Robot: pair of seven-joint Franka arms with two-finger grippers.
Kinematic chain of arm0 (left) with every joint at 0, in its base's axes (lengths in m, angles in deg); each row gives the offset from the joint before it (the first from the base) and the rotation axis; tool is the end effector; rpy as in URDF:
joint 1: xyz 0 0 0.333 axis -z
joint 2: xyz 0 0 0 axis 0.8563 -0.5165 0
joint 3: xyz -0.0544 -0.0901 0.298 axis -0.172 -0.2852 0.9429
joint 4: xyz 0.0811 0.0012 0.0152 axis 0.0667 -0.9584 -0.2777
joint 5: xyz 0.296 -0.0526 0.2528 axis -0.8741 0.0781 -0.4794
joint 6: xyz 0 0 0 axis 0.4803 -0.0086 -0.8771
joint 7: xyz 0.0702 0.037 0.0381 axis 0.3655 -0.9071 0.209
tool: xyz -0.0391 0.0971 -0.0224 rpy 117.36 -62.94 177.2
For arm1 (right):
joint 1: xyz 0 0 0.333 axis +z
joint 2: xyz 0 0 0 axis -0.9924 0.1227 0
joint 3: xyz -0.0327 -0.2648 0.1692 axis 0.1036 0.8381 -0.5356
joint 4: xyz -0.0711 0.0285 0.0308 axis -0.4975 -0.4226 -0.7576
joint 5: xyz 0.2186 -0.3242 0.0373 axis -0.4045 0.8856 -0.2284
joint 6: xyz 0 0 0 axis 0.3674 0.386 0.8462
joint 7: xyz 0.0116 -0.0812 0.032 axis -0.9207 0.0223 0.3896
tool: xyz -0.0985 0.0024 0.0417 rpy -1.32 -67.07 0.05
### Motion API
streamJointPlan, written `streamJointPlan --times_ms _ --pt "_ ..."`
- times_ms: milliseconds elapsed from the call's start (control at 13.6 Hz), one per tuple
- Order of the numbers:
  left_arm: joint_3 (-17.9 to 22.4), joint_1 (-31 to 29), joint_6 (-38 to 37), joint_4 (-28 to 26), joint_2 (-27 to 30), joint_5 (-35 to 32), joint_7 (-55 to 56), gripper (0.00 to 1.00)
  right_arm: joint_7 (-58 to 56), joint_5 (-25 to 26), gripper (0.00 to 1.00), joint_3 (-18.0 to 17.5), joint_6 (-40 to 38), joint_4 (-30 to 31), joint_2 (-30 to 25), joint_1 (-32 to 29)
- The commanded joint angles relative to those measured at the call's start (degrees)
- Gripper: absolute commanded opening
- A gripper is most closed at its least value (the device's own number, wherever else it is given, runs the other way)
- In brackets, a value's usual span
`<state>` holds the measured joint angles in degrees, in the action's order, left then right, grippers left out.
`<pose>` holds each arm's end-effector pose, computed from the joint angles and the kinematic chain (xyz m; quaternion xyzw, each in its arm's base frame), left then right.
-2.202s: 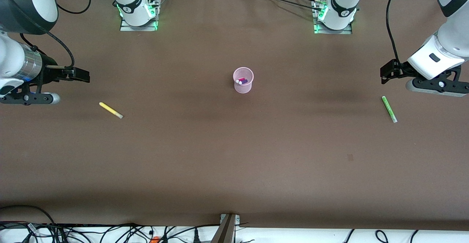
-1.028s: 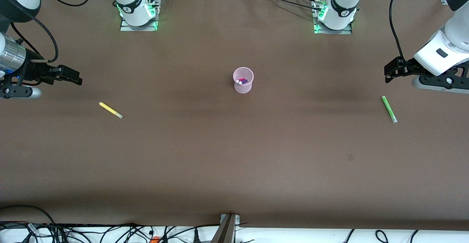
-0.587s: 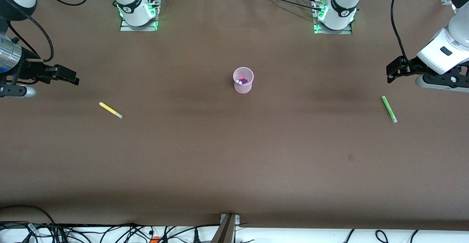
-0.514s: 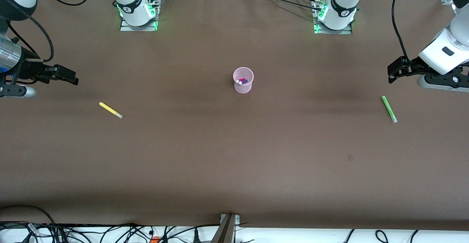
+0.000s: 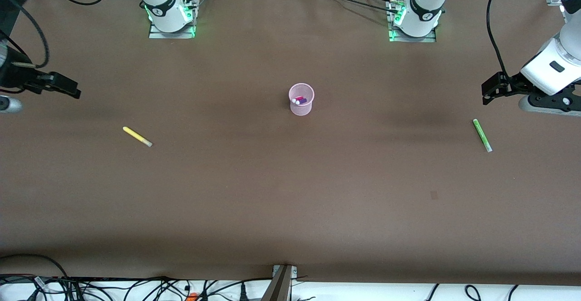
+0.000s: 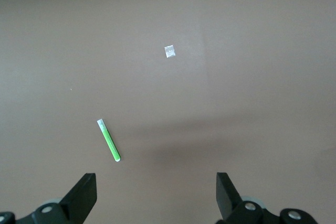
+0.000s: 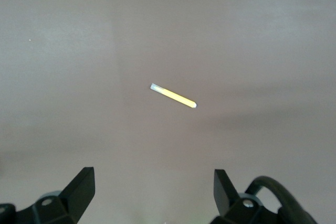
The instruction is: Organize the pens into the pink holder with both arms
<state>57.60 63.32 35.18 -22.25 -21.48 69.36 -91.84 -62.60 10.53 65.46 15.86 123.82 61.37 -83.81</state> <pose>0.5720 -0.0261 0.5861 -0.9972 0.0645 -0.0036 0.0364 0.5691 -0.0272 0.5918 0.9971 -0.0631 -0.0409 0.0127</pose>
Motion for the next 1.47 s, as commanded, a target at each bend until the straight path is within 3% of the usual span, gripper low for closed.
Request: streamJointPlan --times_ms 0,294,1394 --pt "-0.23 -0.03 -0.79 1.77 -0.70 -0.33 -0.26 1.00 1.36 -0.11 1.00 -0.45 -3.66 -3.92 -0.42 -0.64" --pt "-0.23 -0.11 -0.88 1.68 -0.79 -0.33 -0.17 1.00 0.75 -3.09 1.00 -0.46 -5.06 -3.48 -0.24 -0.64" --pt "-0.23 -0.38 -2.73 1.59 -0.70 -0.24 0.00 1.00 0.31 -3.10 1.00 -1.51 -6.91 -1.46 -0.15 0.06"
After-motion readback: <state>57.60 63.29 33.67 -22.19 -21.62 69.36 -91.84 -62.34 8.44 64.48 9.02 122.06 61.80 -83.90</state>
